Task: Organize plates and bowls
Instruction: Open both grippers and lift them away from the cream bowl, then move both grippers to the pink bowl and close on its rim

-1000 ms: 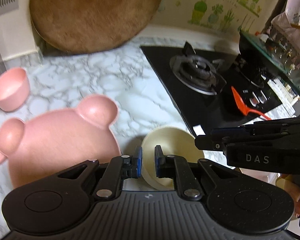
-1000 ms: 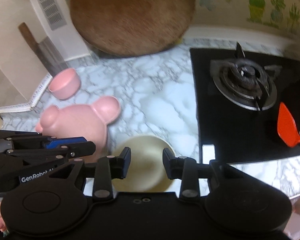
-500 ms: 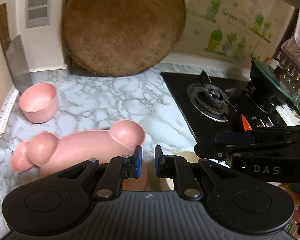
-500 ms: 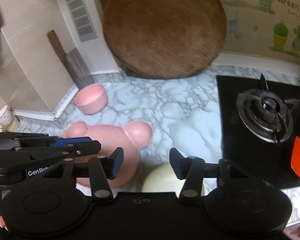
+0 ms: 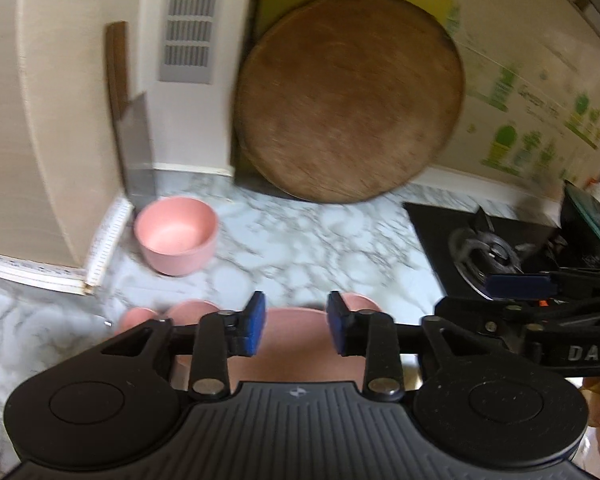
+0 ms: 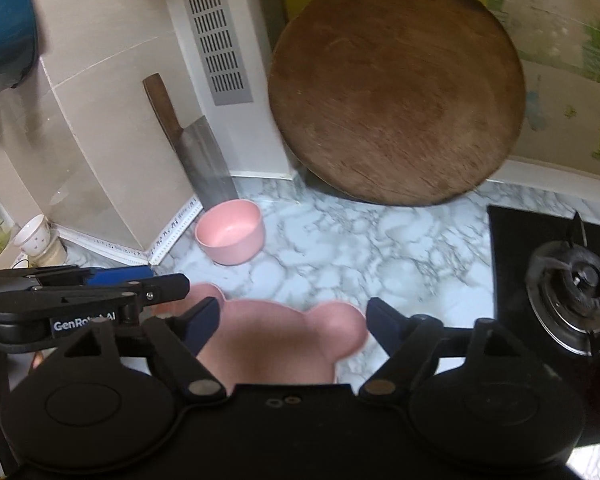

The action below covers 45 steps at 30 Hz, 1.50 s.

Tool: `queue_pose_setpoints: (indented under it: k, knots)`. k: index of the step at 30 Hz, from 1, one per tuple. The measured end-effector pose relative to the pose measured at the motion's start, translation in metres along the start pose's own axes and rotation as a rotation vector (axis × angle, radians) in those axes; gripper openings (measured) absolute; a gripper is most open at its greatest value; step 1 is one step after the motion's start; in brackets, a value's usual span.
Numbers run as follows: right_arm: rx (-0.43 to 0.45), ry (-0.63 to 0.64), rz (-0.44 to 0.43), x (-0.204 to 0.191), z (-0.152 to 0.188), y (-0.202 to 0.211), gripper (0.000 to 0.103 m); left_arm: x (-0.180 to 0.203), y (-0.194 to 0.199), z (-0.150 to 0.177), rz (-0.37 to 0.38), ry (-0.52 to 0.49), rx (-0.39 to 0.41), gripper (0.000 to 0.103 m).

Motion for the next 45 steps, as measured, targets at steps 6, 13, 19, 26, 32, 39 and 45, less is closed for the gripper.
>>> queue_pose_setpoints:
  k: [6, 13, 19, 26, 32, 39, 45]
  knots:
    - [-0.018, 0.001, -0.032, -0.012, -0.008, -0.02, 0.098, -0.026, 0.001, -0.008, -0.063, 0.045, 0.047, 0.073]
    - [-0.003, 0.014, -0.034, -0.024, -0.024, -0.042, 0.103, -0.049, -0.008, -0.015, -0.124, 0.074, 0.068, 0.077]
    - [-0.022, -0.006, -0.038, -0.03, -0.043, -0.071, 0.103, -0.069, -0.026, -0.021, -0.187, 0.092, 0.065, 0.077]
    - [-0.056, -0.003, -0.039, -0.042, -0.062, -0.109, 0.103, -0.091, -0.047, -0.031, -0.239, 0.127, 0.031, 0.077]
    - [-0.089, -0.032, -0.059, -0.047, -0.079, -0.143, 0.101, -0.111, -0.073, -0.04, -0.257, 0.184, -0.01, 0.077]
    - [-0.161, -0.071, -0.076, -0.05, -0.086, -0.192, 0.099, -0.13, -0.108, -0.04, -0.263, 0.252, -0.076, 0.077]
    - [-0.234, -0.088, -0.069, -0.047, -0.083, -0.235, 0.089, -0.143, -0.138, -0.039, -0.275, 0.291, -0.114, 0.077]
Point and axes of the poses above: each gripper's, at about its wrist camera, not at the fingertips, and y roughly against the way its jaws point, x to its right, z to its underside, the point moved 10 cm from there along -y, roughly the way its jaws point, and after that the axes turned 2 degrees about z, right-handed, at the moved point
